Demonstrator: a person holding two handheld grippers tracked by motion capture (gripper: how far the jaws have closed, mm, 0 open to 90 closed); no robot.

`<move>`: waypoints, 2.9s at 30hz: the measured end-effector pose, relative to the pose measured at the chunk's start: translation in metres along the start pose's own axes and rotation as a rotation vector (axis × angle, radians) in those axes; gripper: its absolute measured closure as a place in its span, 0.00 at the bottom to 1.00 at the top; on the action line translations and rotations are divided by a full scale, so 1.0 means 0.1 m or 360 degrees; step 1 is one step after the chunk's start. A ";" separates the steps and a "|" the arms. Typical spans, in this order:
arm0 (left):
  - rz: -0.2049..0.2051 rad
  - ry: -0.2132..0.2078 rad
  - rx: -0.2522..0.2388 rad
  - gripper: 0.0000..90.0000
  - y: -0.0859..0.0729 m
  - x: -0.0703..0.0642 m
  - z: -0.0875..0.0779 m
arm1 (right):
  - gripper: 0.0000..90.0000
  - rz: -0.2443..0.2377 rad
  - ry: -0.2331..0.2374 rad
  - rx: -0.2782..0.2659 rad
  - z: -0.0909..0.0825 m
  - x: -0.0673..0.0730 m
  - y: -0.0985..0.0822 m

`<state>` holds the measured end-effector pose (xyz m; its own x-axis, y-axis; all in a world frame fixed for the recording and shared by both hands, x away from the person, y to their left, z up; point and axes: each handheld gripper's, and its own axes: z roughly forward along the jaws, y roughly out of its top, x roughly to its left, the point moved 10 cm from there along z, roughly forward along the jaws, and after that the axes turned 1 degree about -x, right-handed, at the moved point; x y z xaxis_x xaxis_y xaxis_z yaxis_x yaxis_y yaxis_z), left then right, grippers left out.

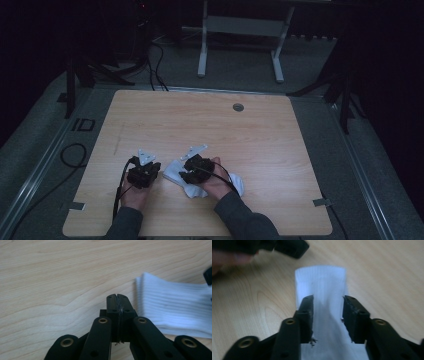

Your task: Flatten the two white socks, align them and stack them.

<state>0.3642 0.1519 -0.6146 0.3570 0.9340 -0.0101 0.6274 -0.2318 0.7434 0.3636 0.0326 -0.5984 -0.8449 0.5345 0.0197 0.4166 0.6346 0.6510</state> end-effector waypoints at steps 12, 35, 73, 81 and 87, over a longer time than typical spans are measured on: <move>0.0222 -0.0107 -0.0046 0.99 0.10 -0.36 0.02 | 0.62 0.0029 -0.0095 -0.0107 -0.44 -0.23 -0.01; 0.0303 -0.0118 0.0090 1.00 -0.05 -0.47 0.13 | 0.70 0.0177 -0.0242 -0.0022 -0.91 -0.62 -0.72; 0.0280 -0.0124 0.0086 1.00 -0.06 -0.47 0.12 | 0.74 0.0350 -0.0218 0.0079 -0.79 -0.67 -1.13; 0.0283 -0.0132 0.0089 1.00 -0.06 -0.47 0.12 | 0.95 0.0322 -0.0222 0.0103 -0.74 -0.66 -1.16; 0.0269 -0.0138 0.0083 1.00 -0.06 -0.49 0.12 | 0.98 0.0341 -0.0248 0.0071 -0.84 -0.71 -1.17</move>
<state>0.3513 0.1045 -0.6267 0.5170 0.8544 0.0526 0.5878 -0.3990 0.7037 0.3465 -0.1261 -0.6123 -0.6752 0.7369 0.0341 0.5979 0.5196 0.6103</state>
